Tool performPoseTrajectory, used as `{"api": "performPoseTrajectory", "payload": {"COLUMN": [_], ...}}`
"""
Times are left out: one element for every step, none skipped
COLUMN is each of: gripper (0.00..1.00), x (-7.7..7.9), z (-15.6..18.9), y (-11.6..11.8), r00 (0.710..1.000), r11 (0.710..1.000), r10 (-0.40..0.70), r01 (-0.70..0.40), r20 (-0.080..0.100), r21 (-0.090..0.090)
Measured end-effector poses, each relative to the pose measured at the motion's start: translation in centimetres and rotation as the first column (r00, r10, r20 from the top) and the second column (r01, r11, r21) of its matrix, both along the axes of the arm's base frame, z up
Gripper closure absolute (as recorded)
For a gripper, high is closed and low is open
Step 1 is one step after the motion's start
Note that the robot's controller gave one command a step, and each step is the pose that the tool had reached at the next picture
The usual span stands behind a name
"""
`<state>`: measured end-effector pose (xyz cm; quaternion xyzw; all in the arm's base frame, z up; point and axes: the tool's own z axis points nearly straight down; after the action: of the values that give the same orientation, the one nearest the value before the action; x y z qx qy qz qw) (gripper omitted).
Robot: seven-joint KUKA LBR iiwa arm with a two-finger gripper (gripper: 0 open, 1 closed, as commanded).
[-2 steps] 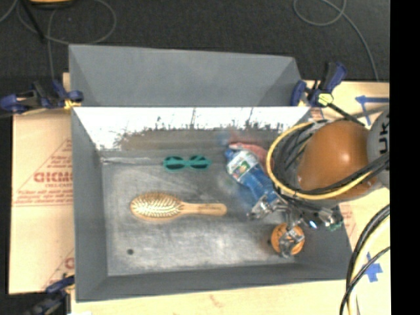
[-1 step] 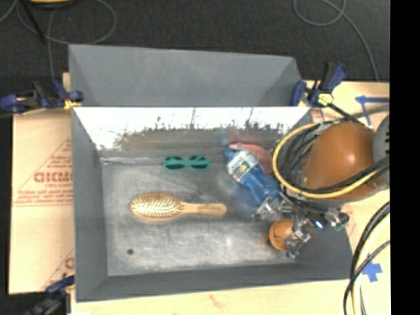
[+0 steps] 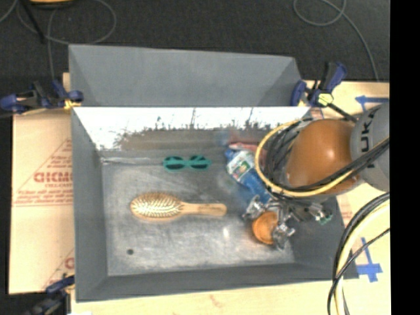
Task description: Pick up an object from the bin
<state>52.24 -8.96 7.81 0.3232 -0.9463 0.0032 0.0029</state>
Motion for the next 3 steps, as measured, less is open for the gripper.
{"api": "performPoseTrajectory", "payload": {"gripper": [1.00,1.00,1.00], "x": [0.0,-3.7,-3.8], "z": [0.0,11.9,11.8], "y": [0.0,-3.1,-2.9], "r00": [1.000,0.976,0.976], "r11": [1.000,0.976,0.976], "r10": [0.000,0.219,0.219], "r01": [0.000,-0.219,-0.219], "r20": [0.000,0.008,0.006], "r21": [0.000,0.007,0.010]}}
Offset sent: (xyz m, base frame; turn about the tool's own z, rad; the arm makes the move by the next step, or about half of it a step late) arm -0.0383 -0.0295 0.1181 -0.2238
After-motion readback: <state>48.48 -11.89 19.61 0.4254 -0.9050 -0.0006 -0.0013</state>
